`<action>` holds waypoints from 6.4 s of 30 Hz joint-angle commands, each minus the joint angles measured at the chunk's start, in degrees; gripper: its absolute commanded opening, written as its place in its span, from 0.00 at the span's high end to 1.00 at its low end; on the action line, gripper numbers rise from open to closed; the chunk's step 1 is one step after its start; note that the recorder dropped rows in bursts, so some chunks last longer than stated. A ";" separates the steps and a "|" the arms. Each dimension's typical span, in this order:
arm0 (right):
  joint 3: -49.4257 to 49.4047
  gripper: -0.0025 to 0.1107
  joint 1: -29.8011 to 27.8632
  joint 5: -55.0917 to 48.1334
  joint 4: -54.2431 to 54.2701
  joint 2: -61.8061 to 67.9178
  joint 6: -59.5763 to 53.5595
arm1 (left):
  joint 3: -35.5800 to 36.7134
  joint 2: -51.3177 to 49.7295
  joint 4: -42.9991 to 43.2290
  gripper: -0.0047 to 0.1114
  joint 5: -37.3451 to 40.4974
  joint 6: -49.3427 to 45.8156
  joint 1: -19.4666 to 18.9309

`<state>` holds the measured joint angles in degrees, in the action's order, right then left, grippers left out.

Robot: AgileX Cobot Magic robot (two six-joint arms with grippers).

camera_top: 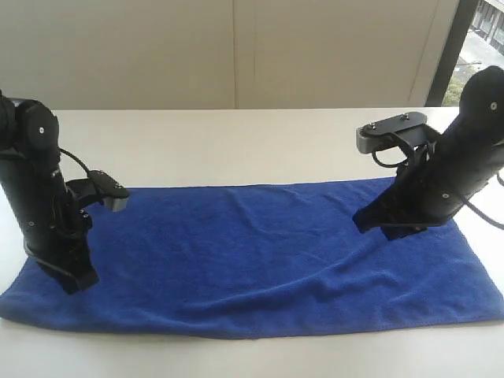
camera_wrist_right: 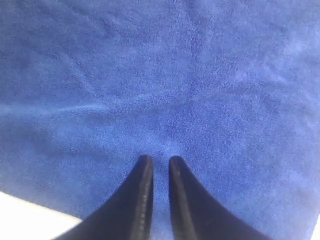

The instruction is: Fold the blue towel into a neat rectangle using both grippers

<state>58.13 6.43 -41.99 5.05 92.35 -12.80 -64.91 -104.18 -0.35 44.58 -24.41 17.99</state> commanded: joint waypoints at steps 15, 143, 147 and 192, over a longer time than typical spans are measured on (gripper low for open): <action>-0.41 0.87 -0.15 -0.34 -19.11 11.03 10.66 | 0.40 -6.19 2.96 0.96 -19.91 -1.27 -0.16; -0.17 0.87 -0.15 -0.66 8.67 -1.38 -4.16 | 29.06 9.65 -74.69 0.61 -3.21 -56.64 -37.83; -0.17 0.87 -0.15 -0.66 8.67 -1.38 -4.16 | 28.89 9.65 -77.33 0.61 -2.50 -59.79 -37.83; -0.17 0.87 -0.15 0.06 9.46 -1.38 -5.12 | 18.52 5.46 -61.70 0.89 -3.16 -38.58 -33.23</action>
<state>58.13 6.43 -42.08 14.45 91.54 -17.09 -44.76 -98.94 -57.43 36.63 -62.69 -15.49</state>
